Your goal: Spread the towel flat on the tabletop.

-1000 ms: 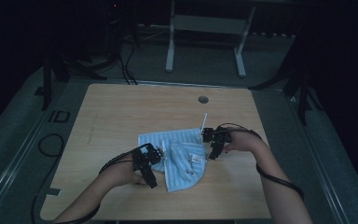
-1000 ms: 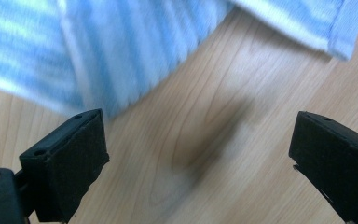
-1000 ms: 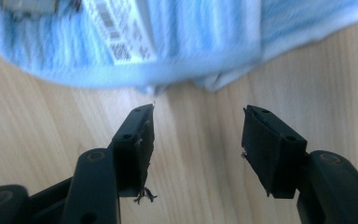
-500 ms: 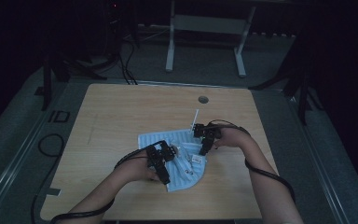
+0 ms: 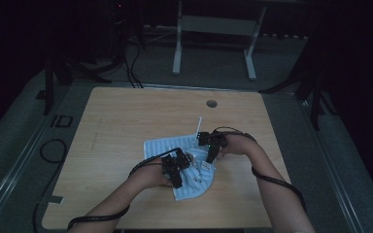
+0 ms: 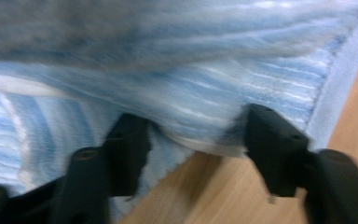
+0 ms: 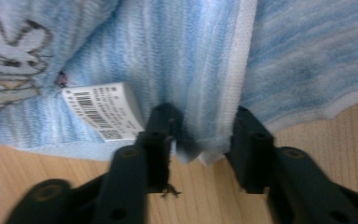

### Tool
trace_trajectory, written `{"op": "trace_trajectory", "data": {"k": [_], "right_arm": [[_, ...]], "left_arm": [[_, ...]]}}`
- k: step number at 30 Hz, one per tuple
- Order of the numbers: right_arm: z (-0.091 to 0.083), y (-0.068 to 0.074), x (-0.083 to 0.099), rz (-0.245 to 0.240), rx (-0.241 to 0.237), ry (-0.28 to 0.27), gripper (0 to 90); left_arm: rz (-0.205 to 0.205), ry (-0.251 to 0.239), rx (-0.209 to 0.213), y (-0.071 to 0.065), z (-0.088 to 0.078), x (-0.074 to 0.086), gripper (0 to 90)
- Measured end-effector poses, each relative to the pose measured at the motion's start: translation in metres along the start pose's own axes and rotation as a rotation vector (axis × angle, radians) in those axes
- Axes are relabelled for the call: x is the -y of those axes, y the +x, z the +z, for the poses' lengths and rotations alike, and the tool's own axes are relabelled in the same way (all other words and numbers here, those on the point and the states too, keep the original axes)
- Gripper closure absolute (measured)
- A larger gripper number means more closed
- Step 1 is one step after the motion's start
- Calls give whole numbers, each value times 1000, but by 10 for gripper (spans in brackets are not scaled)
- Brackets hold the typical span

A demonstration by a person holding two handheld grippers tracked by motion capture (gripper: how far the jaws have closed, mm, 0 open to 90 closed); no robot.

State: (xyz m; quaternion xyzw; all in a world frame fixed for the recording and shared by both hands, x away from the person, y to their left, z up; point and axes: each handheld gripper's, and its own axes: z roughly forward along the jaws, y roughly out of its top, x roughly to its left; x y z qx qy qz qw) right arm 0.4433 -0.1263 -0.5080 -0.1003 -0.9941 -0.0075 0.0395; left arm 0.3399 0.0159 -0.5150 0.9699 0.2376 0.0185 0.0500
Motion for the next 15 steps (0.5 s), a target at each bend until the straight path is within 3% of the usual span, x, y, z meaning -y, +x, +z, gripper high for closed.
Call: {"op": "trace_trajectory", "data": {"k": [3,6,10,15], "right_arm": [[-2,3,-1,-15,15,9,732],[-8,7,1,-25,40,4,747],[-22,8,8,-9,68,-43,748],[-43,13,25,15,133,-88,748]], "left_arm": [[11,-19,-11,1,-2,1,597],[17,-55,-42,0,-8,2,744],[11,-83,-62,0,-16,6,788],[-30,-127,-104,11,-33,19,789]]}}
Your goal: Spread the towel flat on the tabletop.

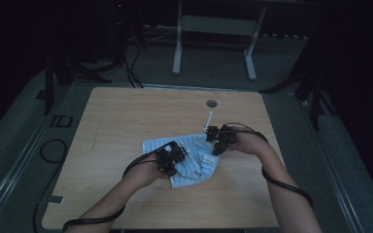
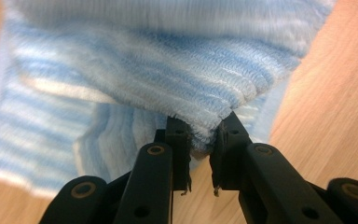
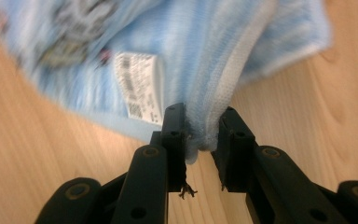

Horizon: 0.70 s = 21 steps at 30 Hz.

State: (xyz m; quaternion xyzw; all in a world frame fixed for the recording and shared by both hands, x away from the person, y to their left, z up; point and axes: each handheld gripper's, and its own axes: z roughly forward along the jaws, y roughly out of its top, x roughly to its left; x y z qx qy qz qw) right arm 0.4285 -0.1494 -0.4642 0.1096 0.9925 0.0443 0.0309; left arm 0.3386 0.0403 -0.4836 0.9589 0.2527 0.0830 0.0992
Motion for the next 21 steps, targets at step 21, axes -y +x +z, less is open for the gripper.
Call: {"op": "trace_trajectory", "data": {"k": [21], "right_arm": [[3,133,86,-15,-84,-62,597]], "left_arm": [[-41,29,99,-24,-11,75,565]]}}
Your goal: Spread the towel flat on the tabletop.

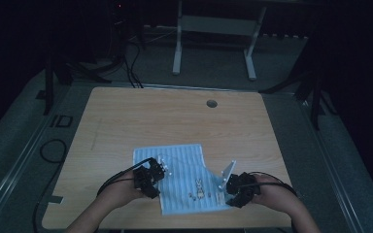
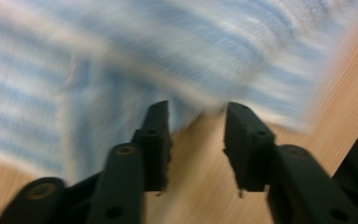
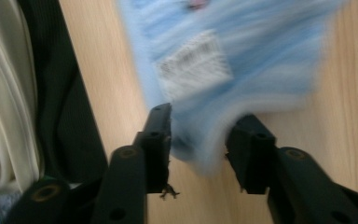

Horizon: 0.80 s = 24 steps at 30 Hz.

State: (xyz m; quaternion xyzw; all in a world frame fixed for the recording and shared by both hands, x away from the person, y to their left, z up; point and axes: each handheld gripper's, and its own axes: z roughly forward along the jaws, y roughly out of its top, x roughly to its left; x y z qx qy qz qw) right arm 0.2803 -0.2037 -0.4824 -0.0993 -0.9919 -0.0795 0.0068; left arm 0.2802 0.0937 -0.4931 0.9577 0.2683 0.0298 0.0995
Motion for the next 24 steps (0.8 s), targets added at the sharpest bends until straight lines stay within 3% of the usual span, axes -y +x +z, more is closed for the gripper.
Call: {"op": "trace_trajectory", "data": {"k": [1,3,6,9,12,14,17,22,24], "right_arm": [[-3,1,4,11,12,-1,582],[-11,-4,12,68,-8,-16,544],[-26,-10,20,89,33,-60,521],[-31,-20,19,115,93,-117,515],[-25,-31,10,143,105,-131,549],[-14,-31,2,127,79,-111,560],[6,-31,-8,92,62,-71,572],[29,-30,-15,63,58,12,657],[35,-30,-15,47,77,31,680]], "left_arm": [[-10,-3,12,2,-2,4,519],[-28,-19,15,7,-6,11,502],[-37,-40,-5,14,-11,14,462],[-39,-74,-3,17,-13,9,432],[-29,-113,8,15,-14,-4,431],[-5,-119,12,10,-10,-13,432],[54,-89,-17,5,1,-26,432],[95,-65,-3,5,19,-38,521],[89,-61,14,9,26,-40,572]]}}
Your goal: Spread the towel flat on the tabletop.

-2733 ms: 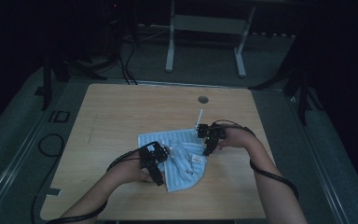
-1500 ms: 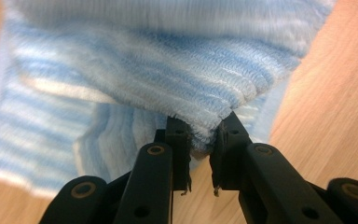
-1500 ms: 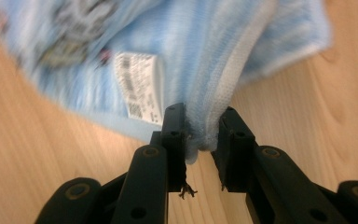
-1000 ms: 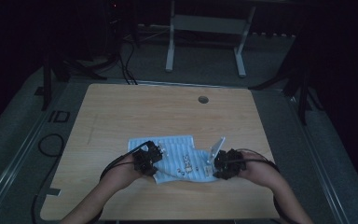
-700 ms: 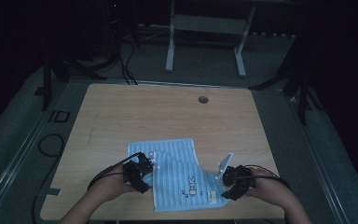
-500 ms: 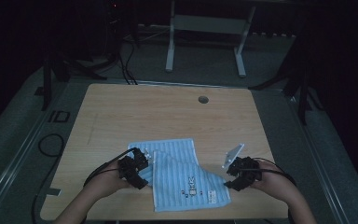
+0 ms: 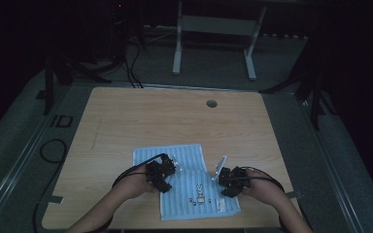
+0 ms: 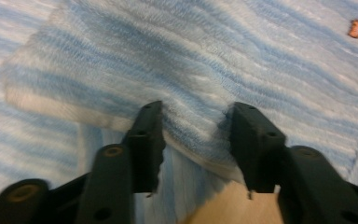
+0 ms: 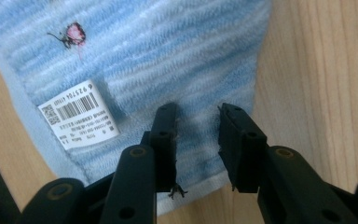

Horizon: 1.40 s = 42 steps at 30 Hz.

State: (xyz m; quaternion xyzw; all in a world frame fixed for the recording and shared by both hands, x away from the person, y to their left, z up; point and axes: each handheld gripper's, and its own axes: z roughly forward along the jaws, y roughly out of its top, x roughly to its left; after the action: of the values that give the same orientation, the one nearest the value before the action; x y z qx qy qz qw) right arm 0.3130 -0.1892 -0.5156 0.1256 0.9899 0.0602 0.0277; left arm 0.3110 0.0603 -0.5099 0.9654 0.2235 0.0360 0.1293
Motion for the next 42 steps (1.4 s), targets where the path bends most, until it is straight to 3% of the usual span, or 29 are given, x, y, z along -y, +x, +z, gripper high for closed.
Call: {"op": "trace_trajectory", "data": {"k": [3,6,12,18,22,25,27,32,37,38,40,42], "right_arm": [[0,-2,0,10,13,4,745],[0,-6,0,8,36,7,783],[-1,-29,8,71,66,-4,816],[-2,-57,24,182,94,5,846],[-3,-69,34,224,104,1,858],[-7,-75,38,248,124,1,865],[-16,-75,39,250,140,-9,865],[-53,-62,36,212,192,-105,867],[-86,-27,27,133,231,-197,867],[-91,-19,26,113,228,-210,867],[-97,-1,23,80,229,-244,868],[-98,16,21,52,197,-276,867]], "left_arm": [[10,-9,6,6,4,-4,640],[-4,-29,-28,16,6,-10,714],[1,-36,-76,31,12,-36,810],[-4,-48,-98,43,19,-65,833],[-11,-51,-101,50,22,-82,840],[-4,-58,-116,52,16,-93,840],[-6,-88,-141,51,3,-95,839],[-1,-158,-179,42,-41,-80,836],[-8,-214,-222,25,-79,-43,824],[-26,-226,-209,21,-84,-34,813],[-25,-233,-202,12,-88,-15,814],[-22,-224,-190,1,-87,3,814]]}}
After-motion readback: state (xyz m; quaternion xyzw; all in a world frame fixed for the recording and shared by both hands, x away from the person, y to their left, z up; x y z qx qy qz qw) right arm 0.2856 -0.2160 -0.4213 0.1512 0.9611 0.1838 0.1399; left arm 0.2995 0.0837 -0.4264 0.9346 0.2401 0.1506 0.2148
